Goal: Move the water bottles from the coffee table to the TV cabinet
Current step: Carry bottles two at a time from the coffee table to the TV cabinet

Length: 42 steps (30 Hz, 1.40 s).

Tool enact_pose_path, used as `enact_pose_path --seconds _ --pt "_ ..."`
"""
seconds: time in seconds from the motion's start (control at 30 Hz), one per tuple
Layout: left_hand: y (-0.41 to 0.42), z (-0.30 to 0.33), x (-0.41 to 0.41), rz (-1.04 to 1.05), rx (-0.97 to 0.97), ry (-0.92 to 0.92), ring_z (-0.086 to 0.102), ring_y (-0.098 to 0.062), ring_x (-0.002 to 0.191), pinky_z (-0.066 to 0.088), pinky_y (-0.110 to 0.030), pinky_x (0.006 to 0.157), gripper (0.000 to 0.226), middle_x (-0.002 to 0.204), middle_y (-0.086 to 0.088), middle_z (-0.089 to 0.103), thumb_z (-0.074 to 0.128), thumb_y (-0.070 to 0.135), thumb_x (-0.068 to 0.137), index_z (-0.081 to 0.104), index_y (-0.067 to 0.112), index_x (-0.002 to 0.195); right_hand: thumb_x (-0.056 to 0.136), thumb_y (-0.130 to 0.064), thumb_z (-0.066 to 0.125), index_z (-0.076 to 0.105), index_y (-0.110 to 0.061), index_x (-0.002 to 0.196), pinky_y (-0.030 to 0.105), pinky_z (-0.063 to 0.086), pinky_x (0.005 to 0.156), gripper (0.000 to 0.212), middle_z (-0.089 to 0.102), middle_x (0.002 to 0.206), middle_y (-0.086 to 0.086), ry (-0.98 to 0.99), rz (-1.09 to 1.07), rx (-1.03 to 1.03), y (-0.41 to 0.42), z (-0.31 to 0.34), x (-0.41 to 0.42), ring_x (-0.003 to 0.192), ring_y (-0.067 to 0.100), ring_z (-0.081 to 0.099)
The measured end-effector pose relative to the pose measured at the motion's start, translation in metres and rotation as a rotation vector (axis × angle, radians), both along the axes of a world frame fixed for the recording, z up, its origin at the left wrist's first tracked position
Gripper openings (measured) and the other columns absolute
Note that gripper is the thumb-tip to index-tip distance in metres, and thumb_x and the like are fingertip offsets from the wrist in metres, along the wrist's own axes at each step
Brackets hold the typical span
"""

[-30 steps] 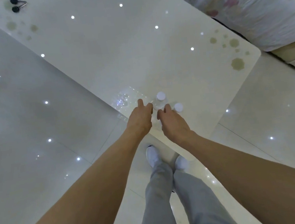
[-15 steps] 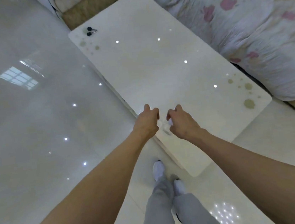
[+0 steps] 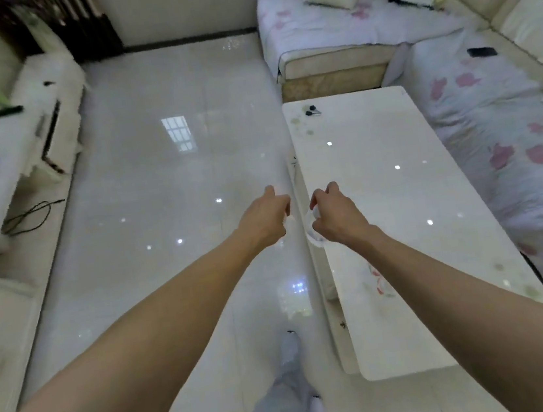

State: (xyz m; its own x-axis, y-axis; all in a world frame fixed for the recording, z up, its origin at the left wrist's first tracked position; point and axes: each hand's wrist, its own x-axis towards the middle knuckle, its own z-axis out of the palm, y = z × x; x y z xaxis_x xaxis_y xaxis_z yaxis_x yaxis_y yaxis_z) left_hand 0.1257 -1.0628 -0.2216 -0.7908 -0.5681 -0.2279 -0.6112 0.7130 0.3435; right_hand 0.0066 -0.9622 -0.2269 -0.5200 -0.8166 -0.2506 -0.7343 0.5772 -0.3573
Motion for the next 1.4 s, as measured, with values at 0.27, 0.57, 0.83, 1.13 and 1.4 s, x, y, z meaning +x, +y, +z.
enact_pose_path --seconds 0.27,0.57,0.83,1.13,1.4 --pt "-0.023 0.036 0.157 0.338 0.039 0.060 0.060 -0.029 0.096 0.050 -0.030 0.076 0.030 0.114 -0.011 0.052 0.074 0.008 0.079 0.065 0.012 0.108 0.085 -0.014 0.068 0.058 -0.013 0.117 0.034 0.051 0.089 0.034 0.048 0.125 0.011 -0.002 0.261 0.034 -0.070 0.023 0.136 0.100 0.029 0.061" --pt "-0.065 0.039 0.376 0.665 0.056 0.050 0.062 -0.029 0.100 0.049 -0.031 0.077 0.032 0.117 -0.012 0.057 0.077 0.012 0.076 0.068 0.010 0.107 0.085 -0.019 0.070 0.057 -0.012 0.119 0.034 0.054 0.088 0.037 0.048 0.127 0.011 0.022 0.609 0.068 -0.163 0.032 0.347 0.099 0.027 0.061" --pt "-0.113 0.056 0.564 0.925 -0.019 0.069 0.060 -0.028 0.099 0.052 -0.034 0.076 0.035 0.117 -0.011 0.053 0.077 0.013 0.074 0.066 0.012 0.108 0.085 -0.016 0.070 0.057 -0.012 0.118 0.030 0.050 0.081 0.035 0.048 0.123 0.011 0.059 0.907 0.032 -0.247 0.052 0.531 0.090 0.021 0.054" --pt "-0.141 0.055 0.731 1.259 -0.037 0.075 0.059 -0.033 0.097 0.046 -0.032 0.072 0.031 0.109 -0.012 0.052 0.071 0.010 0.073 0.065 0.010 0.103 0.082 -0.019 0.069 0.058 -0.012 0.118 0.036 0.050 0.090 0.038 0.048 0.122 0.014 0.062 1.233 0.014 -0.323 0.057 0.713 0.102 0.032 0.060" --pt "-0.185 0.049 0.831 1.534 0.006 0.028 0.058 -0.030 0.098 0.049 -0.034 0.080 0.030 0.110 -0.012 0.054 0.072 0.013 0.075 0.067 0.009 0.105 0.082 -0.018 0.071 0.058 -0.012 0.119 0.035 0.049 0.091 0.040 0.048 0.123 0.013 0.029 1.481 0.062 -0.398 0.035 0.841 0.103 0.031 0.060"
